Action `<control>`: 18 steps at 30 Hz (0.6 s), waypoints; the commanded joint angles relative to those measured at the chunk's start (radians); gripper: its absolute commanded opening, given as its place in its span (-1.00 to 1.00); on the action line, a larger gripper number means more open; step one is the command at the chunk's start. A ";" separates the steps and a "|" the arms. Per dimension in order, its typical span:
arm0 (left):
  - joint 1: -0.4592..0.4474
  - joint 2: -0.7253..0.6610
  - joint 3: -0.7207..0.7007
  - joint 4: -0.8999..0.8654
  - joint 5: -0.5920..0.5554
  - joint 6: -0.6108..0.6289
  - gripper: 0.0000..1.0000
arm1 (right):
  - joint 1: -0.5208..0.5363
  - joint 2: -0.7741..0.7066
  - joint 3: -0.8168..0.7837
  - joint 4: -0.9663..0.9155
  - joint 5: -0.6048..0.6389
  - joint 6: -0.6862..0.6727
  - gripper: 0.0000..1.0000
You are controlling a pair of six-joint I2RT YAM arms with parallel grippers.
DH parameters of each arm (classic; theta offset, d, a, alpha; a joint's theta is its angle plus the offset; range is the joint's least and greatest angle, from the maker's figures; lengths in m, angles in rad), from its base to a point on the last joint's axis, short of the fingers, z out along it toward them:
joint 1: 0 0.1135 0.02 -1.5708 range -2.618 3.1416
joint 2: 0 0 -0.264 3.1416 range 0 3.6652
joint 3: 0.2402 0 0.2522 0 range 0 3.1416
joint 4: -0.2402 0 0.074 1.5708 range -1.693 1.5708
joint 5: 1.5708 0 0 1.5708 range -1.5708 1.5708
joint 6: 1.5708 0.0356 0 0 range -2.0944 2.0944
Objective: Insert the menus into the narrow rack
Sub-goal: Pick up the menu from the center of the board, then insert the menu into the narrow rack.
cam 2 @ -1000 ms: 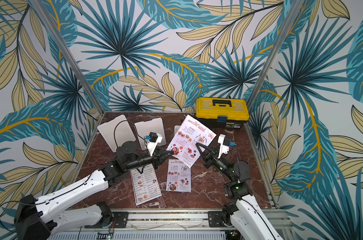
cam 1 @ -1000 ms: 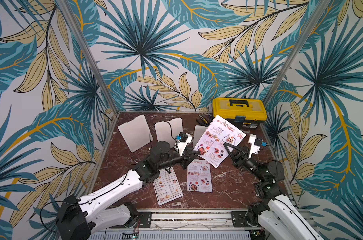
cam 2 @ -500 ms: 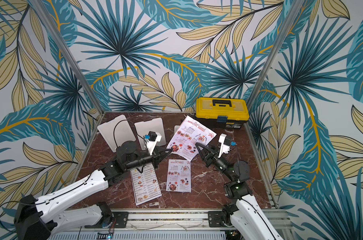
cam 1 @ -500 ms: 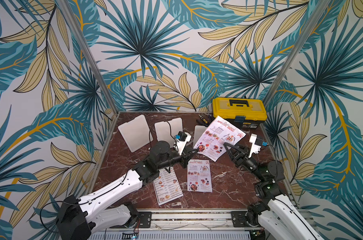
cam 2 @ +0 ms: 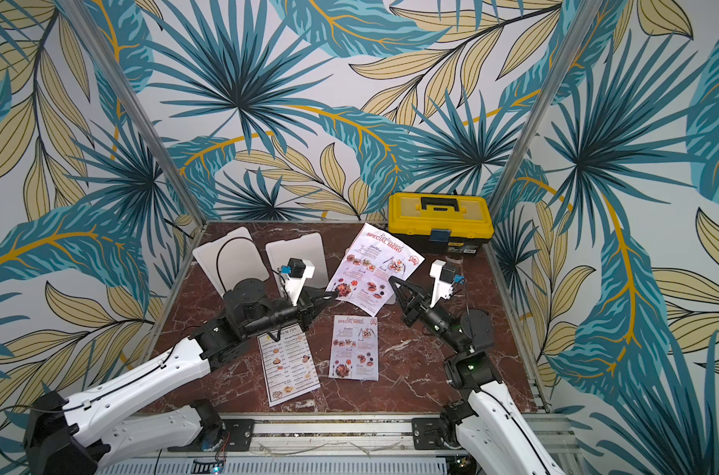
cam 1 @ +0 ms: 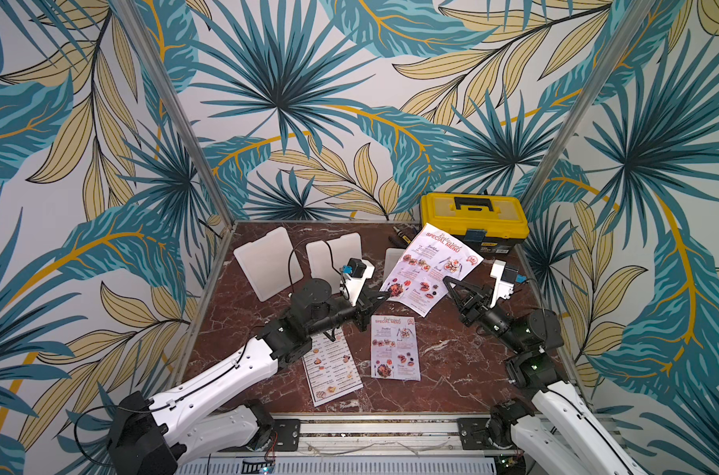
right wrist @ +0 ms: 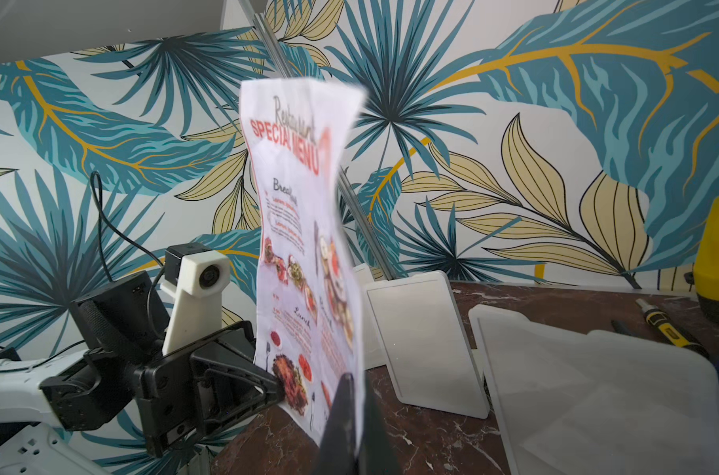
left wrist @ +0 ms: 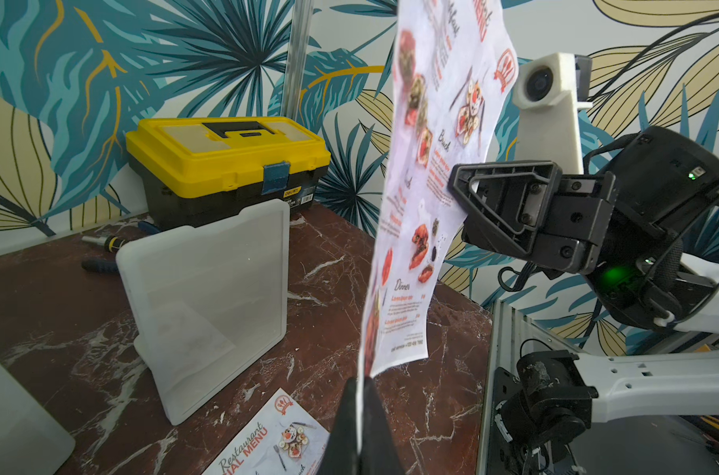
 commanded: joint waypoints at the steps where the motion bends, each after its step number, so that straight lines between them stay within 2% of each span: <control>1: 0.009 0.015 0.016 0.024 -0.093 0.004 -1.00 | 0.001 0.019 0.046 -0.029 0.023 -0.038 -1.00; 4: 0.011 0.047 0.034 0.024 -0.043 0.122 -1.00 | 0.002 0.042 0.068 -0.072 0.125 -0.067 -1.00; 7: 0.026 0.077 0.067 0.023 -0.089 0.103 -1.00 | 0.002 0.057 0.081 -0.103 0.226 -0.112 -1.00; 9: 0.052 0.099 0.091 0.023 -0.077 0.096 -1.00 | 0.002 0.078 0.076 -0.065 0.199 -0.166 -1.00; 11: 0.082 0.125 0.112 0.023 -0.034 0.095 -1.00 | 0.002 0.096 0.063 -0.021 0.195 -0.206 -0.92; 13: 0.112 0.151 0.139 0.023 0.026 0.095 -1.00 | 0.002 0.109 0.066 -0.020 0.228 -0.211 -0.93; 14: 0.128 0.166 0.153 0.023 0.054 0.095 -1.00 | 0.001 0.124 0.073 -0.012 0.232 -0.212 -1.00; 18: 0.185 0.226 0.216 0.023 0.144 0.079 -1.00 | 0.001 0.200 0.123 0.019 0.201 -0.222 -1.00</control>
